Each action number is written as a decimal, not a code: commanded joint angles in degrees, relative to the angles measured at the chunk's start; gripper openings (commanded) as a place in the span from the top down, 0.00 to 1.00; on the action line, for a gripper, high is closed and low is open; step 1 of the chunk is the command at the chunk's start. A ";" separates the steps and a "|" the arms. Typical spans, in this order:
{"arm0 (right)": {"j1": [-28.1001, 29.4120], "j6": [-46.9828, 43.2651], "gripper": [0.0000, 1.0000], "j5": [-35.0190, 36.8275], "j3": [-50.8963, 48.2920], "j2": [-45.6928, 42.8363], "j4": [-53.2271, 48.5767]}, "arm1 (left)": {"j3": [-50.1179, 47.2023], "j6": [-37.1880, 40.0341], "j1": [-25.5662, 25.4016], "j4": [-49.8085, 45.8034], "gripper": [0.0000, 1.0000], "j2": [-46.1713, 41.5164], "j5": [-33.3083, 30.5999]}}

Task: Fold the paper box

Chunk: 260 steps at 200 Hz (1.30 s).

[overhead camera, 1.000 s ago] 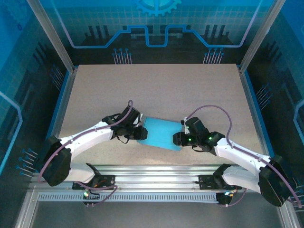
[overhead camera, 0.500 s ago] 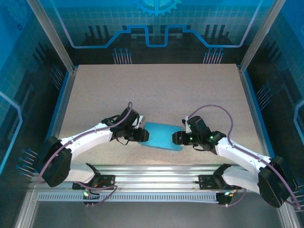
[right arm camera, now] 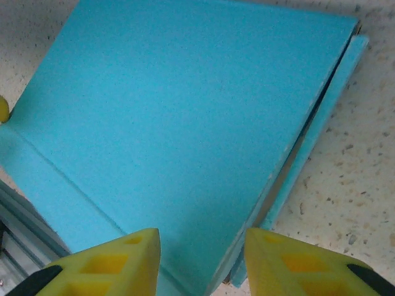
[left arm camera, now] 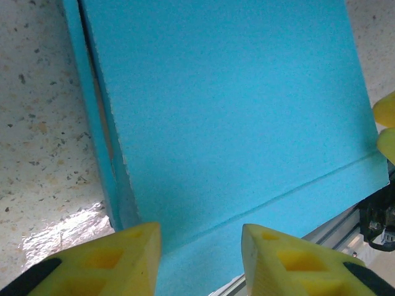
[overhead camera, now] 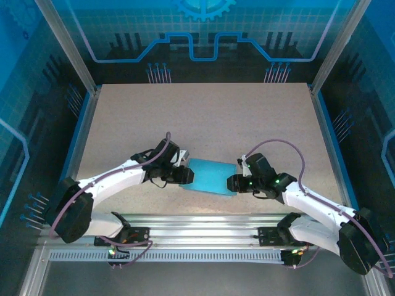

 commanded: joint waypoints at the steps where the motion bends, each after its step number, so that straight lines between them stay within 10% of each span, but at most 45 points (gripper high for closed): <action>1: -0.09 1.24 0.58 -2.55 -0.88 -0.18 0.78 | 0.66 -0.03 0.40 -1.14 0.59 1.93 0.43; 260: 1.07 -1.10 0.77 3.36 4.30 14.73 6.96 | 1.38 -2.84 -0.75 1.35 0.60 7.03 -3.51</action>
